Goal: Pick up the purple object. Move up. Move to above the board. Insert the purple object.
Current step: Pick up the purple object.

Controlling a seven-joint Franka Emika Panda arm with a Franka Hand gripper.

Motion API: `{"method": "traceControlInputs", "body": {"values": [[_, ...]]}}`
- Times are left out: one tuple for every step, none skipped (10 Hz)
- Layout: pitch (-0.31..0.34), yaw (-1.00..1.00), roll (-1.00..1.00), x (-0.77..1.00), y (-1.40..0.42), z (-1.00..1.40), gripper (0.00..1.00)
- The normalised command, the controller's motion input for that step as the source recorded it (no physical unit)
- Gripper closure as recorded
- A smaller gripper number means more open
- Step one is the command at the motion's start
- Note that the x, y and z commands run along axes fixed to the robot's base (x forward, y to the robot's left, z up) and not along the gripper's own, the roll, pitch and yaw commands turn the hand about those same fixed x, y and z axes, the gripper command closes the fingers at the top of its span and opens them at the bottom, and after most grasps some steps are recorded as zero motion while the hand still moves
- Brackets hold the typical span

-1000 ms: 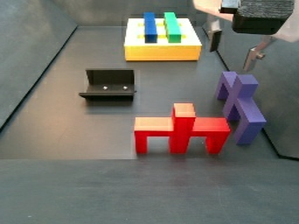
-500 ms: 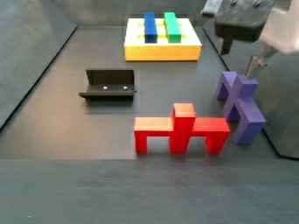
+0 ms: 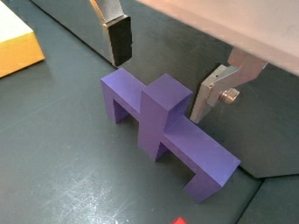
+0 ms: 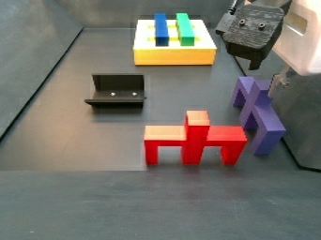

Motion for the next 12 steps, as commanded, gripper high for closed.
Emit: {"method": "traceControlInputs", "body": {"values": [[0.000, 0.00, 0.08, 0.18, 0.02, -0.26, 0.00], [0.000, 0.00, 0.07, 0.17, 0.08, -0.23, 0.00], [0.000, 0.00, 0.06, 0.00, 0.17, -0.26, 0.00], [-0.074, 0.12, -0.01, -0.22, 0.21, -0.12, 0.00], [-0.109, 0.05, -0.04, -0.31, 0.13, -0.01, 0.00], [0.000, 0.00, 0.00, 0.00, 0.07, -0.05, 0.00], [0.000, -0.01, 0.00, 0.00, 0.00, -0.03, 0.00], [0.003, 0.00, 0.01, 0.12, -0.02, 0.00, 0.00], [0.033, -0.04, 0.02, 0.18, -0.03, -0.02, 0.00], [0.010, -0.10, 0.00, 0.02, 0.00, -0.05, 0.00], [0.009, -0.09, 0.02, 0.00, 0.00, -0.02, 0.00], [0.000, -0.05, 0.09, 0.00, -0.10, -0.03, 0.00]]}}
